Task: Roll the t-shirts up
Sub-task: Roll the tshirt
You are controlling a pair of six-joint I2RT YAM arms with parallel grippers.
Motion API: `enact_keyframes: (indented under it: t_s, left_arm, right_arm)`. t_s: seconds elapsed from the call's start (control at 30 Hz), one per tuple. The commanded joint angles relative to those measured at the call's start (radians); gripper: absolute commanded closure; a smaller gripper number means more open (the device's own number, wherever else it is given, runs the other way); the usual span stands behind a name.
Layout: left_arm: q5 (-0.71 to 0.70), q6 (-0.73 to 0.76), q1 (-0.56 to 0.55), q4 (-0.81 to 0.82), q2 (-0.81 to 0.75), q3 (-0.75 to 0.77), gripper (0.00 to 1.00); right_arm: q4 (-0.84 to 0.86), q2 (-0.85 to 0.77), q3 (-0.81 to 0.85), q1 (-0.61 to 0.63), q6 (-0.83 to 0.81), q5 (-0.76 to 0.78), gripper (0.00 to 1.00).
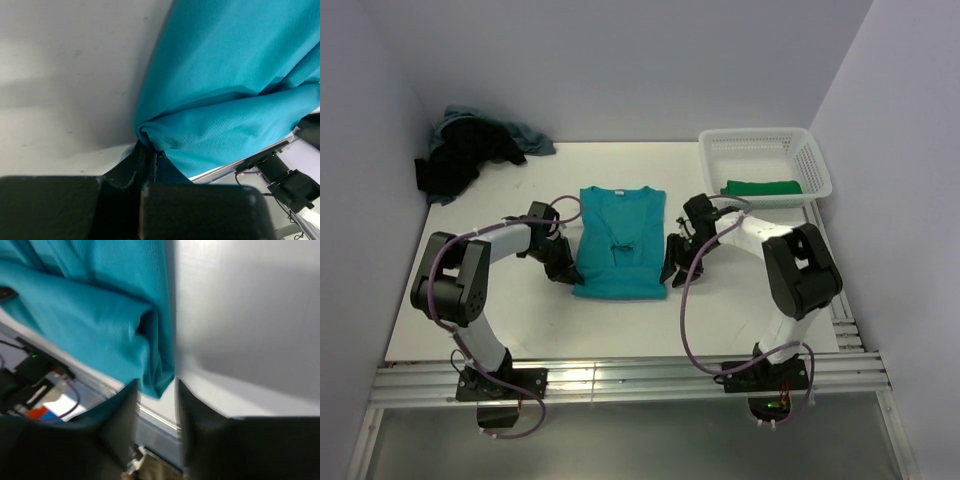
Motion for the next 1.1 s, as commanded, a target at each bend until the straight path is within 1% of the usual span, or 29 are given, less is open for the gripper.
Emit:
enact_keyframes:
  t_s: [0.0,0.1,0.13,0.23,0.33,0.4,0.5,0.6,0.67,0.7,0.73,0.77,0.8,0.83,0.9,0.93,1.0,1.07]
  left_arm:
    - [-0.071,0.053,0.009,-0.061,-0.014,0.018,1.00]
    - [-0.119,0.110,0.009,-0.128,0.041,0.089,0.99]
    - [-0.124,0.124,0.009,-0.144,0.067,0.116,0.99]
    - [-0.157,0.164,0.011,-0.158,0.097,0.161,0.99]
    - [-0.179,0.190,0.023,-0.156,0.106,0.192,0.95]
    - [-0.205,0.192,0.044,-0.156,0.106,0.204,0.95]
    - [-0.255,0.164,0.081,-0.151,0.091,0.226,0.91]
    - [-0.259,0.150,0.129,-0.142,0.100,0.267,0.89]
    - [-0.260,0.168,0.152,-0.147,0.144,0.347,0.88]
    - [-0.265,0.176,0.153,-0.170,0.190,0.385,0.87]
    - [-0.284,0.182,0.153,-0.184,0.215,0.466,0.85]
    - [-0.288,0.191,0.155,-0.196,0.259,0.506,0.80]
    - [-0.286,0.195,0.156,-0.213,0.270,0.566,0.72]
    - [-0.263,0.192,0.164,-0.213,0.276,0.584,0.60]
    - [-0.240,0.176,0.178,-0.201,0.257,0.592,0.50]
    - [-0.214,0.164,0.195,-0.185,0.243,0.588,0.42]
    - [-0.211,0.147,0.208,-0.187,0.204,0.571,0.37]
    - [-0.228,0.124,0.228,-0.200,0.178,0.559,0.36]
  right_arm:
    - [-0.023,-0.118,-0.039,0.019,-0.030,0.004,0.47]
    - [-0.045,-0.169,-0.054,0.048,-0.056,0.037,0.38]
    - [-0.048,-0.183,-0.059,0.048,-0.064,0.050,0.37]
    - [-0.037,-0.232,-0.047,0.047,-0.108,0.083,0.36]
    - [-0.020,-0.252,-0.018,0.059,-0.148,0.128,0.36]
    - [-0.007,-0.231,0.014,0.077,-0.168,0.154,0.37]
    - [0.006,-0.178,0.076,0.116,-0.193,0.203,0.39]
    - [0.001,-0.122,0.158,0.165,-0.238,0.237,0.42]
    - [-0.005,-0.093,0.203,0.194,-0.277,0.284,0.42]
    - [-0.003,-0.083,0.238,0.229,-0.288,0.303,0.42]
    - [-0.003,-0.076,0.258,0.251,-0.295,0.321,0.42]
    - [0.003,-0.059,0.292,0.269,-0.302,0.353,0.42]
    - [0.013,-0.053,0.303,0.306,-0.303,0.366,0.42]
    - [0.023,-0.045,0.314,0.326,-0.305,0.396,0.42]
    - [0.061,-0.034,0.347,0.363,-0.318,0.422,0.41]
    - [0.064,-0.014,0.367,0.401,-0.329,0.436,0.41]
    - [0.061,0.012,0.432,0.432,-0.358,0.485,0.41]
    - [0.067,0.056,0.487,0.467,-0.392,0.505,0.41]
